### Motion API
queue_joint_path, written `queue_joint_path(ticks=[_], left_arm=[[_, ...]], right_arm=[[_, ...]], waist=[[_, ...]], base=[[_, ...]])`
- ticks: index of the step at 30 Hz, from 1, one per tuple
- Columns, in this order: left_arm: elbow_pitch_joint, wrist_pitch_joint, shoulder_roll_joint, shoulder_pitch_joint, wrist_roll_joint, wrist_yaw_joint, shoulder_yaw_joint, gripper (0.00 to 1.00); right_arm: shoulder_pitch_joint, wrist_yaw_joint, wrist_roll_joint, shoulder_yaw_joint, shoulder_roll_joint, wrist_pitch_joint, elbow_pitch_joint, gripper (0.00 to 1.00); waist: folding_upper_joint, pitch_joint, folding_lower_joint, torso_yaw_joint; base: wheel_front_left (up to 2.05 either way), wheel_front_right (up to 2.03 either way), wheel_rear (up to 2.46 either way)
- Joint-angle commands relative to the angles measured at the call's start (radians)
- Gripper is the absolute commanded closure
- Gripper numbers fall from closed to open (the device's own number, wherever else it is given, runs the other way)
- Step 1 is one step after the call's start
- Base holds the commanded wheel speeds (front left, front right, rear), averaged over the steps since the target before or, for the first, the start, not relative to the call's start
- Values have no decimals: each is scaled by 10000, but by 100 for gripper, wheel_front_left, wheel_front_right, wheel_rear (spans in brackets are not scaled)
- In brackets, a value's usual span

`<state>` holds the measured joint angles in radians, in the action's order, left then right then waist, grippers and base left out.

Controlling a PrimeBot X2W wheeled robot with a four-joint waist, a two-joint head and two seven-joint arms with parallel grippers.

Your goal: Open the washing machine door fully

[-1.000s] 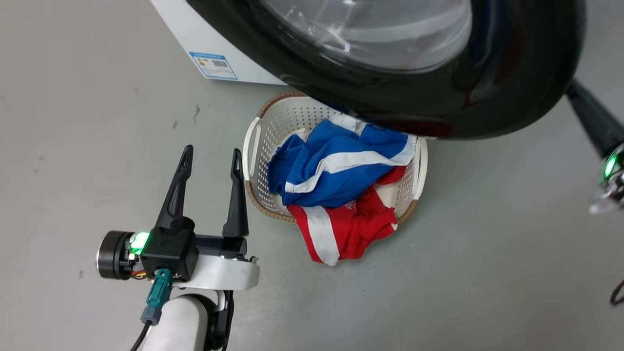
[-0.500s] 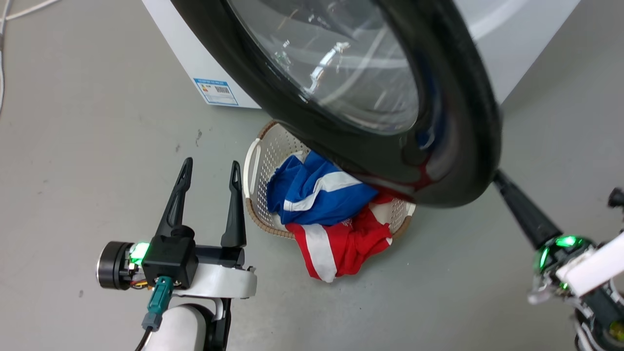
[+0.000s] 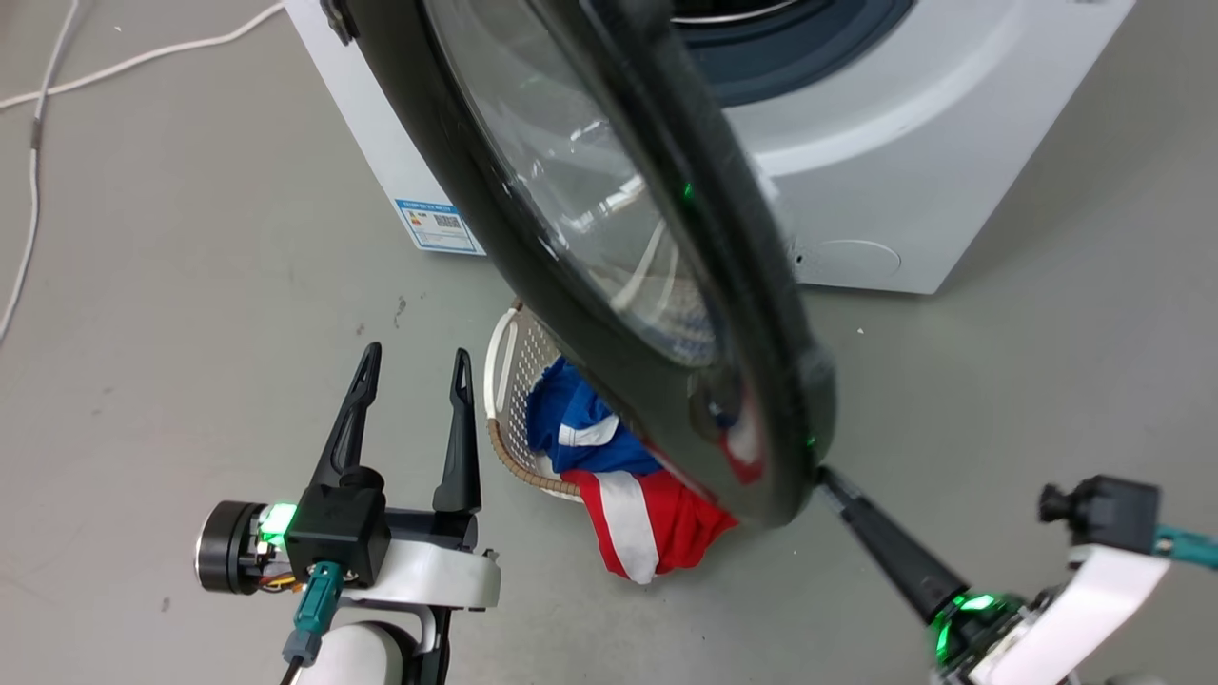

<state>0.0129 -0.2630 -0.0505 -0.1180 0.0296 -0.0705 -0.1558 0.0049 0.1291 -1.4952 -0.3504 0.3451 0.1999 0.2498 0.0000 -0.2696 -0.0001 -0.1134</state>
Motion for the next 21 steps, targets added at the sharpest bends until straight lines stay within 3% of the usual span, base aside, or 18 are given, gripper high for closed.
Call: queue_joint_path(ticks=[1,12,21], left_arm=[[-21,-27,2,114,-51,-19,13,0],[-82,-27,0,460,-34,-44,45,0],[-125,-27,2,588,-3,-76,83,0]], right_arm=[[167,29,28,-203,-91,50,94,100],[353,29,63,-1914,-374,439,-203,100],[59,29,-165,-2745,-574,685,-862,100]], waist=[[0,98,1,-45],[0,476,1,-255],[0,737,1,-425]], base=[[0,0,0],[0,0,0],[0,0,0]])
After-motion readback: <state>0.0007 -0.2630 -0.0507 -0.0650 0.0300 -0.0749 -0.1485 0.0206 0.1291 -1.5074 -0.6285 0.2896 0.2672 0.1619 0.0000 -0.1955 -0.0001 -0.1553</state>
